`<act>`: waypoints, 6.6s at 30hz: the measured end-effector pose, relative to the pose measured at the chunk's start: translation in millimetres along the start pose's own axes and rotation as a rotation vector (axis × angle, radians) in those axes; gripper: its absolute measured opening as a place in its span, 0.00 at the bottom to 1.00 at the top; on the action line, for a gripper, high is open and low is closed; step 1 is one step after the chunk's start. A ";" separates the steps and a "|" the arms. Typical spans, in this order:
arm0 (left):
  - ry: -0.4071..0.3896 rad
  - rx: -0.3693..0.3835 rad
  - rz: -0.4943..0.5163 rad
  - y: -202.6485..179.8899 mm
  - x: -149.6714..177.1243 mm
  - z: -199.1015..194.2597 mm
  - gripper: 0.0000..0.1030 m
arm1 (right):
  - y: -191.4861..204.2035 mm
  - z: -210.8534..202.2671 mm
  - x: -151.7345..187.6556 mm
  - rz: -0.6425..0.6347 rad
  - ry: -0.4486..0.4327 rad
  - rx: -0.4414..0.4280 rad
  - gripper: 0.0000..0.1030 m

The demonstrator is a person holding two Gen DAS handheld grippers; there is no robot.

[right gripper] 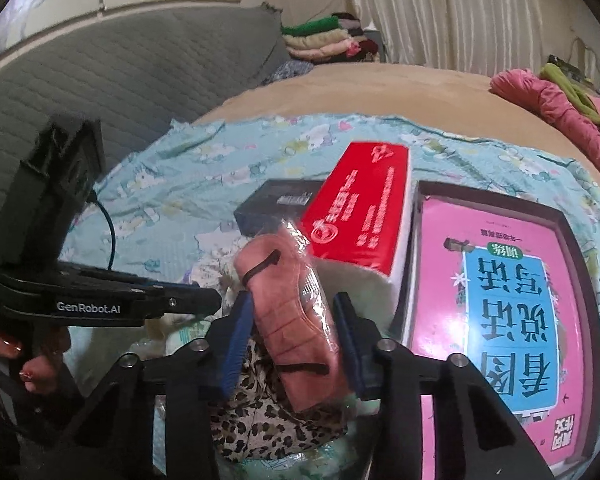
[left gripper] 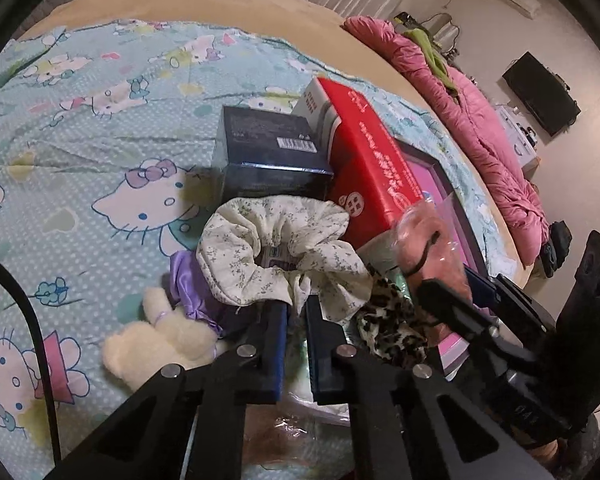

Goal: Organize soft objects
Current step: 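Lift and carry the package and scrunchie with both grippers over the pink book box, then open the right gripper to drop the package into the box while the left releases the scrunchie, then withdraw both open grippers from the box back toward the pile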

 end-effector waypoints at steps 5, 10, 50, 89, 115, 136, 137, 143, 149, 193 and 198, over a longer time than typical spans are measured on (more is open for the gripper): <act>-0.038 -0.002 0.030 -9.9 0.0 -13.7 0.09 | -3.5 -12.5 -3.2 0.021 -0.040 -0.016 0.27; -0.083 -0.007 0.046 -22.1 -1.4 -29.2 0.09 | 0.8 -15.3 -3.7 -0.005 -0.043 -0.021 0.19; -0.088 0.038 0.334 -193.4 -8.7 0.1 0.09 | -158.1 -117.2 22.0 0.480 -0.224 0.209 0.16; 0.154 -0.034 0.342 -185.0 40.9 120.6 0.09 | -204.3 -50.1 74.9 0.573 0.120 0.357 0.19; 0.206 -0.005 0.321 -183.1 46.4 128.0 0.09 | -206.0 -59.9 71.6 0.570 0.097 0.427 0.34; 0.210 -0.024 0.322 -186.1 49.5 111.4 0.51 | -194.4 -62.6 60.5 0.506 0.035 0.412 0.56; 0.203 -0.027 0.327 -186.9 49.2 108.4 0.52 | -193.5 -63.9 59.7 0.502 0.027 0.412 0.62; 0.156 -0.039 0.341 -187.2 45.1 89.4 0.60 | -186.0 -68.4 54.0 0.463 -0.008 0.421 0.67; 0.107 -0.066 0.338 -183.7 39.4 72.6 0.66 | -177.9 -73.0 49.3 0.430 -0.037 0.427 0.69; -0.165 -0.160 0.145 -96.8 -4.9 -77.2 0.74 | -91.0 -148.3 -19.7 0.354 -0.257 0.256 0.76; -0.200 -0.178 0.117 -81.7 -6.3 -97.6 0.74 | -73.8 -149.2 -23.7 0.328 -0.241 0.221 0.76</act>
Point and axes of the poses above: each gripper's, at about its wrist camera, not at the fingertips, and z roughly the way its jaws point, y to its left, x to its underside, the point moved 3 cm from there along z, roughly the way its jaws point, and after that the axes turned 10 degrees about x, right-handed, at the moved point
